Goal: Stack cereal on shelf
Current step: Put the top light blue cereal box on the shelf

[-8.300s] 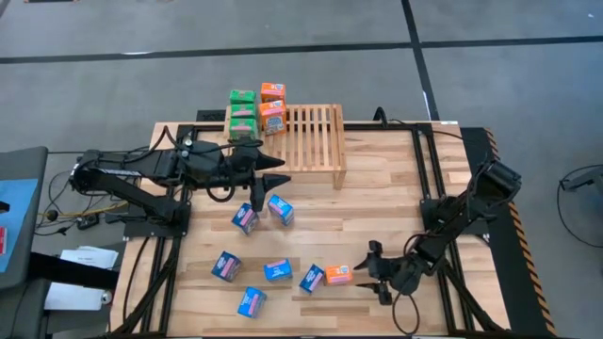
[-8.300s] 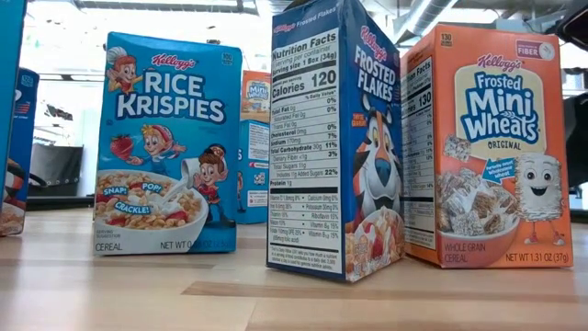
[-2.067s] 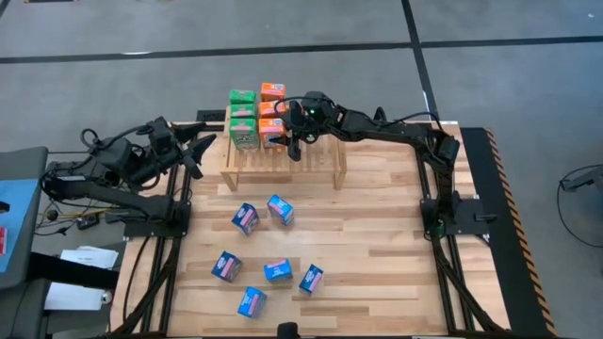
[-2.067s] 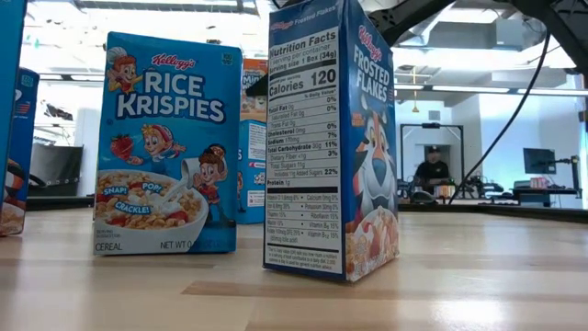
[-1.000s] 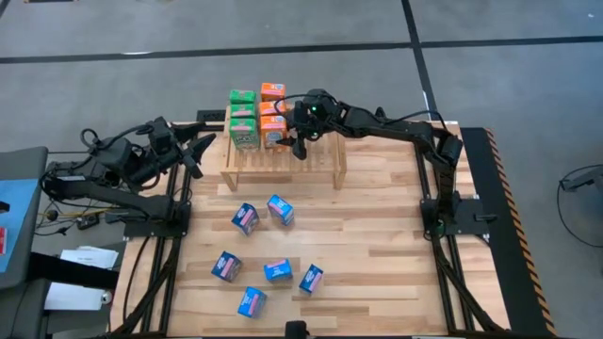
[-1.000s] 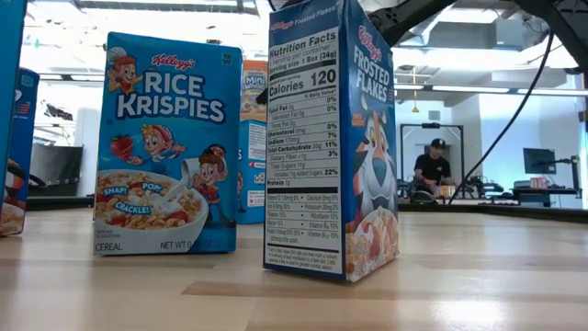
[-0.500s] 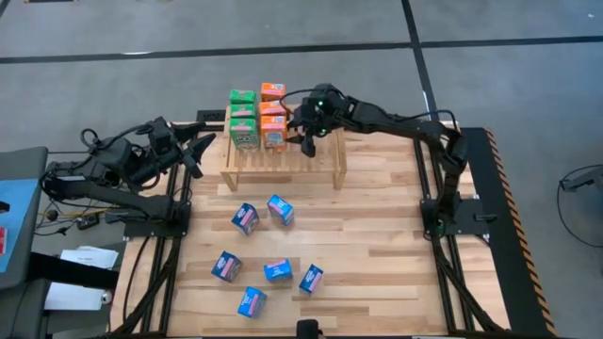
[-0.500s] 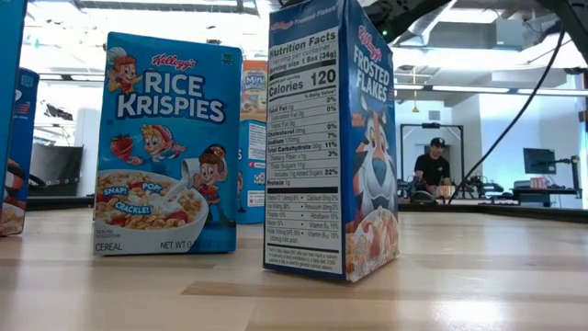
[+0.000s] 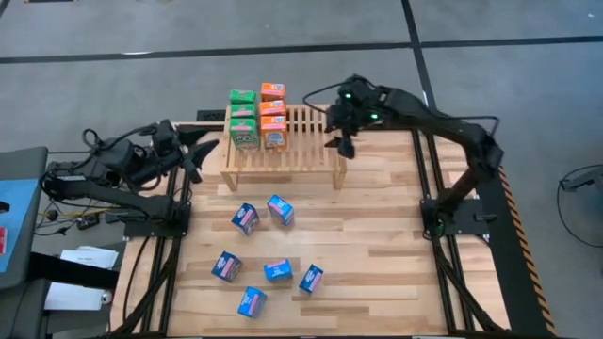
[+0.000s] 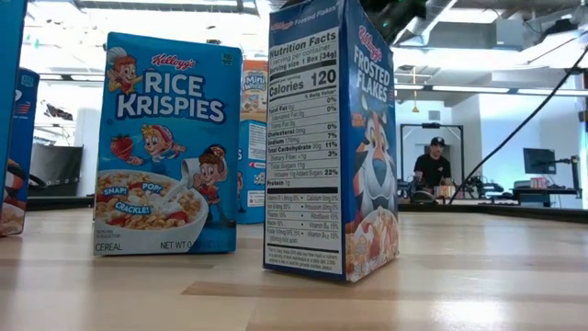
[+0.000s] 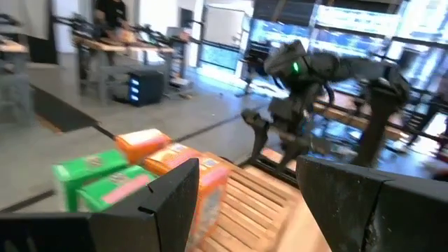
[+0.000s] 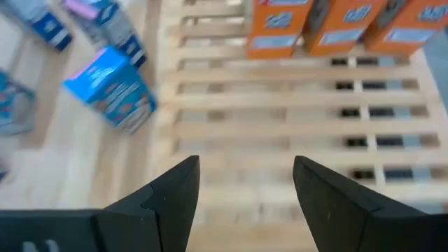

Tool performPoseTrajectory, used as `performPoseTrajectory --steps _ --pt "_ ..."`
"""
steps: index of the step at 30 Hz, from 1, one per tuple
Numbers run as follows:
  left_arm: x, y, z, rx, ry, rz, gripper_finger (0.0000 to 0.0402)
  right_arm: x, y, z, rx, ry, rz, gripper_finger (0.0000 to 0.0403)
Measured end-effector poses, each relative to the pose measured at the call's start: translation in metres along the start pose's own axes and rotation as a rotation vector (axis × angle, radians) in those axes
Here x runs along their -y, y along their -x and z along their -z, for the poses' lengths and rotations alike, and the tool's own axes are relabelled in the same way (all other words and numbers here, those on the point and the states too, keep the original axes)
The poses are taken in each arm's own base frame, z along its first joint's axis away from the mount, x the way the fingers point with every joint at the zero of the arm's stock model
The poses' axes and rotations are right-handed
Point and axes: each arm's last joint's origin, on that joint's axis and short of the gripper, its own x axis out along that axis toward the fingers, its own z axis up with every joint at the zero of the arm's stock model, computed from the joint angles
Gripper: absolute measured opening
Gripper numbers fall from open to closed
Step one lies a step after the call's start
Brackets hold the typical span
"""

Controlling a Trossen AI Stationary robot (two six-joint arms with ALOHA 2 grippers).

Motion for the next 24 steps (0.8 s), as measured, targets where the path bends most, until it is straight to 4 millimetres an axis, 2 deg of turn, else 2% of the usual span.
performPoseTrajectory --steps 4,7,11,16,20,24 --pt "0.005 -0.004 0.013 -0.119 0.015 0.076 0.0228 -0.018 0.035 0.005 -0.035 -0.057 -0.019 0.0256" --pt "0.011 -0.011 0.031 -0.273 0.024 0.103 0.0228 -0.034 0.048 0.011 -0.084 -0.119 -0.051 0.0256" --pt "0.024 -0.022 0.051 -0.445 0.022 0.181 0.0228 -0.063 0.050 0.018 -0.142 -0.163 -0.117 0.0256" --pt "0.035 -0.027 0.061 -0.587 0.075 0.340 0.0228 -0.106 0.052 0.036 -0.245 -0.276 -0.185 0.0256" --pt "0.032 -0.015 0.057 -0.612 0.104 0.403 0.0228 -0.140 0.055 0.056 -0.283 -0.393 -0.155 0.0256" --pt "0.020 0.002 0.050 -0.571 0.088 0.376 0.0228 -0.168 0.043 0.069 -0.193 -0.442 -0.072 0.0256"
